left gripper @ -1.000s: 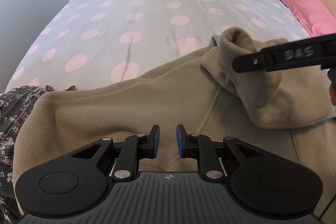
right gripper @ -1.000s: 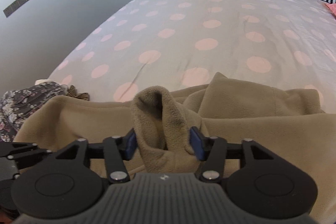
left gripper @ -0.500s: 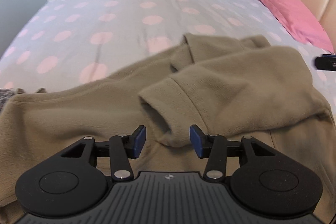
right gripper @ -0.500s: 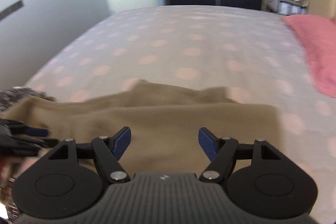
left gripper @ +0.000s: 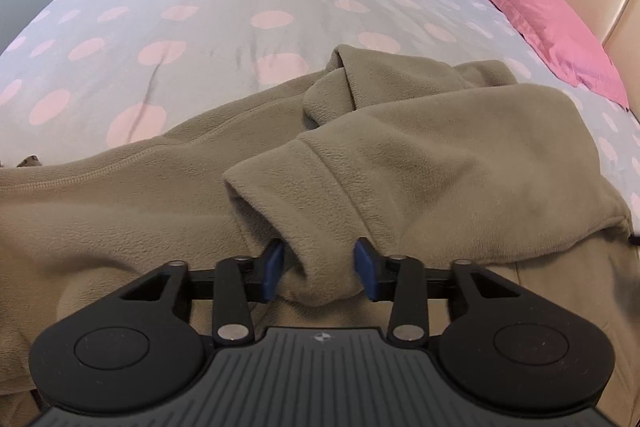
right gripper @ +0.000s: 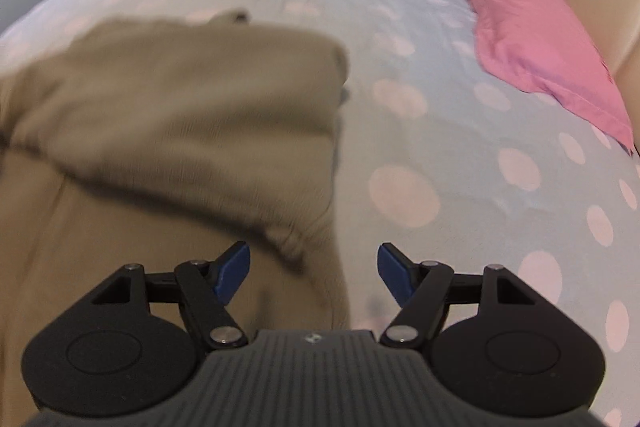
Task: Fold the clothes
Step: 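Grasp the other hoodie sleeve with the left gripper and lift it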
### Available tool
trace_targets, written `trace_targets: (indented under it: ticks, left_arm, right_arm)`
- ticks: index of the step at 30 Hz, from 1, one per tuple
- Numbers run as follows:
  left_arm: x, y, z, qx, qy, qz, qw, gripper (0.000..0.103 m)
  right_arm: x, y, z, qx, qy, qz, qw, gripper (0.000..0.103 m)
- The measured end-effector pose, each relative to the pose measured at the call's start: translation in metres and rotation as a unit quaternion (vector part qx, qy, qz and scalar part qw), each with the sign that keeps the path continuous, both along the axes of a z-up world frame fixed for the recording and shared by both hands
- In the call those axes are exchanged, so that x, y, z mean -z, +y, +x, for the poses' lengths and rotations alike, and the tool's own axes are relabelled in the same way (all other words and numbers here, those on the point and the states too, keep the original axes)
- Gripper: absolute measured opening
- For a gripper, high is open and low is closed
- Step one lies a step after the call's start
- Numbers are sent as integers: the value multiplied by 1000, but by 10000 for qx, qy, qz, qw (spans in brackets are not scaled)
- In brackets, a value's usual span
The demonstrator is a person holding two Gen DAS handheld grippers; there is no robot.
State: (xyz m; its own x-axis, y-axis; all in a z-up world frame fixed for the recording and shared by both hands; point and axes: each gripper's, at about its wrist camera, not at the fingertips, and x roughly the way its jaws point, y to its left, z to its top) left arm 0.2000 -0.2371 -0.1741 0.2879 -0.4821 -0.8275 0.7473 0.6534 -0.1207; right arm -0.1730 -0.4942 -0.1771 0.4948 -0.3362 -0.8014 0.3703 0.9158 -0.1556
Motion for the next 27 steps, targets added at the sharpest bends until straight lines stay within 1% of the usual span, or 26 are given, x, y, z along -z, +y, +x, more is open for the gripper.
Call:
trace_targets:
  ticks: [1, 2, 3, 4, 5, 6, 7, 9, 13, 16, 19, 21, 22, 23, 24, 26, 27]
  left_arm:
    - [0, -2, 0, -10, 19, -19, 10000, 27]
    - [0, -4, 0, -18, 12, -32, 10000, 19]
    - [-1, -6, -1, -46, -5, -29, 10000, 16]
    - [-3, -7, -2, -53, -20, -20, 10000, 13]
    - [-4, -8, -2, -60, -35, -9, 10000, 8]
    - [-7, -8, -2, -56, -50, -22, 10000, 7]
    - [-8, -8, -1, -82, -89, -1, 9999, 5]
    - [-12, -7, 1, -135, -169, 44, 9998, 4]
    - [3, -4, 13, -275, -81, 308, 9991, 4]
    - [10, -3, 16, -271, -138, 364, 9989, 4]
    - [6, -2, 14, -193, -191, 321, 9991, 5]
    - [2, 0, 12, -202, -204, 275, 9992, 10]
    - [-2, 3, 10, -203, -233, 244, 9992, 14]
    - [-7, 6, 7, -187, -278, 229, 9992, 19]
    - [-12, 9, 4, -170, -324, 214, 9991, 21]
    - [-25, 18, -2, -158, -491, 221, 9984, 28]
    - [-32, 25, -4, -186, -566, 219, 9980, 30]
  right_arm:
    - [6, 6, 2, -150, 86, -185, 9997, 73]
    - [9, 10, 6, -250, 102, -406, 9988, 73]
    - [12, 14, 9, -350, 119, -628, 9973, 71]
    - [14, 18, 13, -434, 136, -824, 9956, 67]
    - [15, 19, 17, -455, 166, -926, 9945, 47]
    - [15, 19, 20, -424, 216, -955, 9943, 30]
    - [14, 16, 21, -357, 213, -873, 9953, 30]
    - [12, 8, 23, -235, 223, -707, 9970, 26]
    - [25, -1, 24, -161, 417, -487, 9978, 25]
    - [38, -4, 26, -152, 563, -342, 9977, 24]
    - [36, -5, 29, -98, 606, -306, 9976, 26]
    - [32, -7, 32, -12, 617, -252, 9978, 33]
    - [28, -8, 32, 37, 598, -217, 9980, 35]
    - [21, -7, 31, 82, 500, -167, 9986, 42]
    - [13, -5, 31, 127, 401, -118, 9990, 46]
    - [-1, -3, 29, 216, 204, -18, 9996, 51]
    - [-8, -2, 28, 261, 106, 31, 9996, 57]
